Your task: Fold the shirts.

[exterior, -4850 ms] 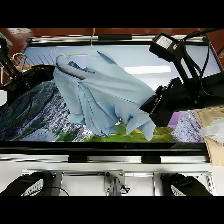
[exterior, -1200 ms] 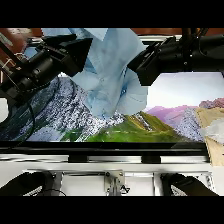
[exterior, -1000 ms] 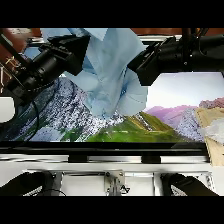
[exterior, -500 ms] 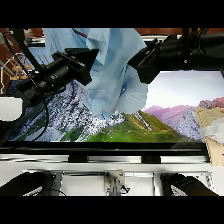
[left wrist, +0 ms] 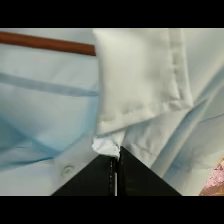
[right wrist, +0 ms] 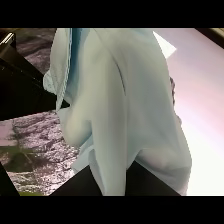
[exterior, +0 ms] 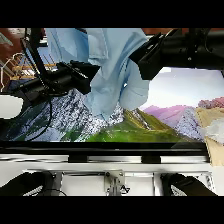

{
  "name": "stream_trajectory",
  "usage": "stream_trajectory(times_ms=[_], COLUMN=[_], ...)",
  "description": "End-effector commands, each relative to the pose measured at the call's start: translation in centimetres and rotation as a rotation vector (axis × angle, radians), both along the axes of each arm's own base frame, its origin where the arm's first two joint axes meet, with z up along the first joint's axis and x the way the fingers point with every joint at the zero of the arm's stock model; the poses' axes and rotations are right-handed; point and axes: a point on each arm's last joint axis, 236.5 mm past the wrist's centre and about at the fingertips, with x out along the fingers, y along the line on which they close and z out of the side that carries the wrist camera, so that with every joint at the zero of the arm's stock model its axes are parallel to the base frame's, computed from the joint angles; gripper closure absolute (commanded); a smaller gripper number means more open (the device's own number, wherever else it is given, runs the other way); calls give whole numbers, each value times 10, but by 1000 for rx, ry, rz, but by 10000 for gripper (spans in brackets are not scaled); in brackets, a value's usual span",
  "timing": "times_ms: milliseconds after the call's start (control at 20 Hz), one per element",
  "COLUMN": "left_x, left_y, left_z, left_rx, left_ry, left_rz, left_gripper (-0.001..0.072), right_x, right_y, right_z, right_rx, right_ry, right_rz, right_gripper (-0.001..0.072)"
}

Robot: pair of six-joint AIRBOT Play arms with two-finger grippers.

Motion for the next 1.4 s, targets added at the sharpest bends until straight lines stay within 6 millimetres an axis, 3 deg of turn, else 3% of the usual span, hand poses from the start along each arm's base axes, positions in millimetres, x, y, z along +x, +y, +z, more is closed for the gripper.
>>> stream_trajectory(times_ms=[0, 100, 150, 450, 700, 900, 1100, 1350], left_x=[11, 15, 16, 1, -20, -12, -3, 0], left_y=[13, 15, 16, 33, 52, 69, 85, 88], left_z=[3, 13, 17, 58, 97, 103, 103, 102], left_rx=[-22, -50, -61, -82, -98, -96, -89, -86], left_ry=[10, -17, -30, -165, -288, -311, -314, -312], left_rz=[50, 70, 78, 104, 126, 177, 221, 229], left_gripper=[626, 426, 363, 356, 356, 357, 357, 358], right_x=[-5, -5, -4, 7, 17, 19, 34, 25], right_y=[3, 3, 2, -7, -15, -20, -65, -167], right_z=[8, 8, 8, 10, 28, 48, 101, 157], right_rx=[29, 28, 26, 3, 15, 32, 31, -69], right_ry=[-6, -8, -10, -48, -140, -223, -448, -662], right_rz=[11, 9, 6, -41, -85, -107, -302, -684], right_gripper=[636, 636, 636, 636, 639, 639, 639, 639])
